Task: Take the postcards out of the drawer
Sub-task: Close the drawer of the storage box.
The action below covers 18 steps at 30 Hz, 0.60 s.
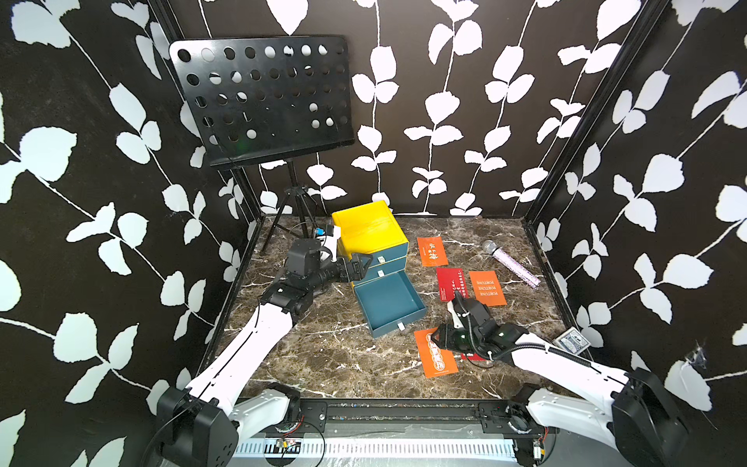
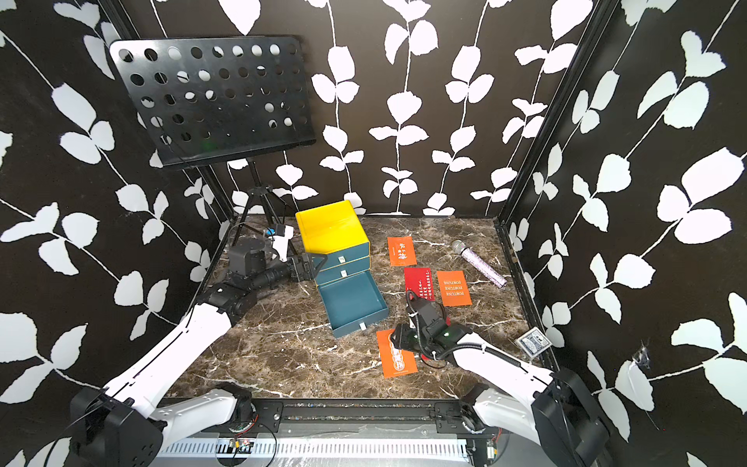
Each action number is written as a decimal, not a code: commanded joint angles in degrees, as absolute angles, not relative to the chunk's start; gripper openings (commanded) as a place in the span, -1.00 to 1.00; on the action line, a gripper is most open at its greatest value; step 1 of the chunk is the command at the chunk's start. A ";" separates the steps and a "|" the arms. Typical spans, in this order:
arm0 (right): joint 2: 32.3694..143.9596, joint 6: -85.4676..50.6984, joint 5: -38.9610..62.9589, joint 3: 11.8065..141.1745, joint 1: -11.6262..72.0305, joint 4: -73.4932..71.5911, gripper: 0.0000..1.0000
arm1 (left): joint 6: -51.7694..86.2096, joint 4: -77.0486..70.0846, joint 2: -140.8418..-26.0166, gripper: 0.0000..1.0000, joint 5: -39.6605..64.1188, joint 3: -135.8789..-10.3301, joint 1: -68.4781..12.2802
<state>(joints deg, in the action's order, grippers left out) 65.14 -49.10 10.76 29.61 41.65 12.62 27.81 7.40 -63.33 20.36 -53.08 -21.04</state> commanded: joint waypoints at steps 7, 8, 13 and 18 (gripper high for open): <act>72.41 -47.78 2.73 34.42 49.41 -3.25 -0.01 | 30.14 8.19 -57.71 0.98 21.72 -48.61 -16.19; 73.12 -47.49 2.93 34.68 49.69 -4.26 -0.01 | 30.31 8.22 -57.33 0.98 21.81 -48.07 -15.72; 78.24 -46.93 4.59 36.38 50.41 -6.82 -0.09 | 31.03 7.82 -55.43 0.98 22.15 -45.66 -13.82; 82.51 -47.63 4.57 36.22 50.80 -11.87 -0.24 | 30.17 9.10 -53.75 0.98 20.82 -44.38 -13.10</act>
